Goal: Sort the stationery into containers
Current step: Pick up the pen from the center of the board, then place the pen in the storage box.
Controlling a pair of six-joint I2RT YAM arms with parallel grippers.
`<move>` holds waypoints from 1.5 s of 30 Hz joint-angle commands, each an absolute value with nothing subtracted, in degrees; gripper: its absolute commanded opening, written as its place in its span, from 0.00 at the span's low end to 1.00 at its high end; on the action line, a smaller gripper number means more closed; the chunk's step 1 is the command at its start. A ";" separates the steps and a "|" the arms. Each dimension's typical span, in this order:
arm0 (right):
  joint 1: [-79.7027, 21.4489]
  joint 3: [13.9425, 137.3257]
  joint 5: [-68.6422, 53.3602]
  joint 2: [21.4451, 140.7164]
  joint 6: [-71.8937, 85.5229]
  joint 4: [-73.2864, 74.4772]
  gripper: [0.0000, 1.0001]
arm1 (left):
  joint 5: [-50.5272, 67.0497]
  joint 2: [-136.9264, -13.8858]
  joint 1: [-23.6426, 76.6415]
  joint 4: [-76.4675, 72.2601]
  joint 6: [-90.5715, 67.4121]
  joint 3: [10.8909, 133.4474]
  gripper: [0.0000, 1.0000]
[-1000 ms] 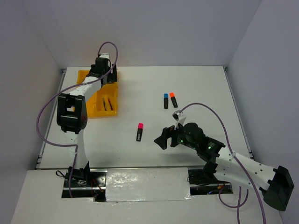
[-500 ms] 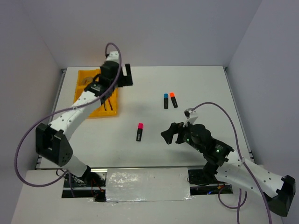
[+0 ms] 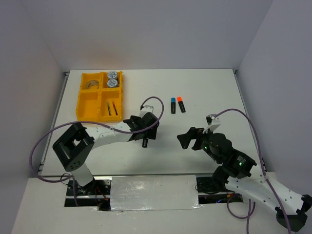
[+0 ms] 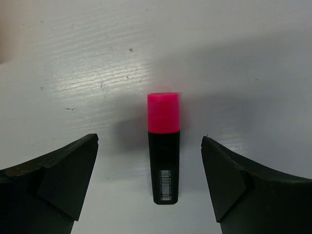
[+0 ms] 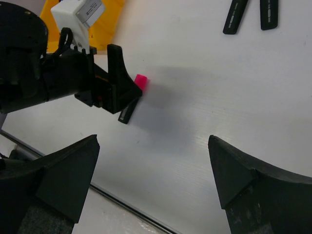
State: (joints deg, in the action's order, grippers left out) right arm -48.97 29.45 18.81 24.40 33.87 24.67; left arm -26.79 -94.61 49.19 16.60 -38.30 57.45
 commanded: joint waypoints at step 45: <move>-48.96 25.13 5.45 29.70 28.74 12.57 1.00 | -28.66 -81.45 12.24 19.34 -38.58 64.68 0.06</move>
State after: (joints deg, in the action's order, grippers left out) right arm -48.97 24.73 7.84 28.53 30.76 17.10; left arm -30.81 -78.98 15.97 19.05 -39.00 62.11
